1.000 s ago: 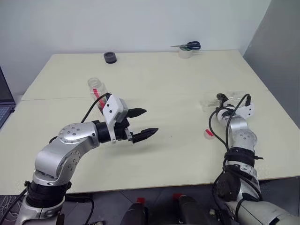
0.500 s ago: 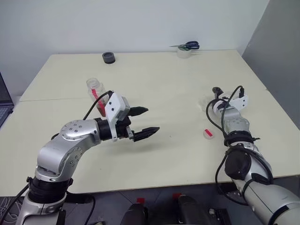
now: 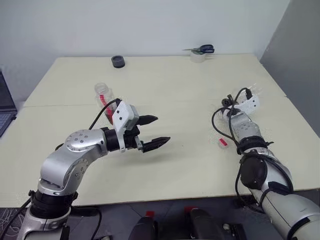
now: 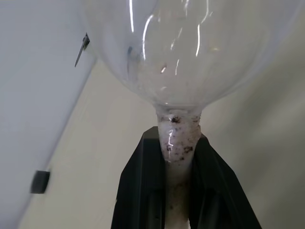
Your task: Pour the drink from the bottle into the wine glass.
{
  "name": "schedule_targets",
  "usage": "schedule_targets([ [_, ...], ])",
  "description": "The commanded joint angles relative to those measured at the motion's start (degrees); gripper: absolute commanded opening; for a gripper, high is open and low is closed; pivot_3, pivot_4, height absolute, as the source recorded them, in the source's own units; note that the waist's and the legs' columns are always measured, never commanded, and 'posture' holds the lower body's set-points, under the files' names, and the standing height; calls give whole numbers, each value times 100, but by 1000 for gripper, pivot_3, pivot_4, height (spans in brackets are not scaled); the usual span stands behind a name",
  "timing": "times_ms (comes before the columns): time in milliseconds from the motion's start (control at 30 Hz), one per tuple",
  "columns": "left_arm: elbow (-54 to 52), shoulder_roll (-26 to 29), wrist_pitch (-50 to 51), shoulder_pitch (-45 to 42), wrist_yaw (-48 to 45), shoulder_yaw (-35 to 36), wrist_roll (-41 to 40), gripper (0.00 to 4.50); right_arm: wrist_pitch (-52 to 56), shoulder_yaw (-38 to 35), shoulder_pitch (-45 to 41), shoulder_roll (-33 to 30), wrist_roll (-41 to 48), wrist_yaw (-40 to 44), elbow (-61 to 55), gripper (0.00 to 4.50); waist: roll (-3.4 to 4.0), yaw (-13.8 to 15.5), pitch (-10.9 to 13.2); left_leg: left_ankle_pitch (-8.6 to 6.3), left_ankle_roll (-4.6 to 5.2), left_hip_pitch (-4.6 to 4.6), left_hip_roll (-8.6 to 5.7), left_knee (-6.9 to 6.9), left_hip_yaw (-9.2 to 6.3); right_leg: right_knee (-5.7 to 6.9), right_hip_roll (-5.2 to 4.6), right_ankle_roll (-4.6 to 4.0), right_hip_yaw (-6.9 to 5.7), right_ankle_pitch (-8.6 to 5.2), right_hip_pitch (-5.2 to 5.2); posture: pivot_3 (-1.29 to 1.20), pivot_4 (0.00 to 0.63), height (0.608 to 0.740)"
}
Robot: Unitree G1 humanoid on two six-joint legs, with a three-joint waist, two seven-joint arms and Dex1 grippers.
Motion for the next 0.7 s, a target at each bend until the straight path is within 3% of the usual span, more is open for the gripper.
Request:
schedule_targets([
  [33,-242,117,-241,136,-79,96,104,4500,-325,733,341,73,-880,-43,-575,217,0,1,0,5,-9,0,1,0,-1,0,-1,0,1,0,0,0,150,740],
  [267,-681,173,-194,715,9,219,-24,4500,-692,2331,1531,219,-2428,183,-2223,217,1,3,0,9,-17,-7,4,-3,-15,0,-11,0,5,0,-14,0,150,740],
  [700,-1078,186,-149,1297,163,375,-192,4500,609,2734,3772,254,-2667,427,-4633,217,-4,60,-17,6,-14,10,7,-9,-25,-7,-11,0,2,-1,3,0,150,740],
])
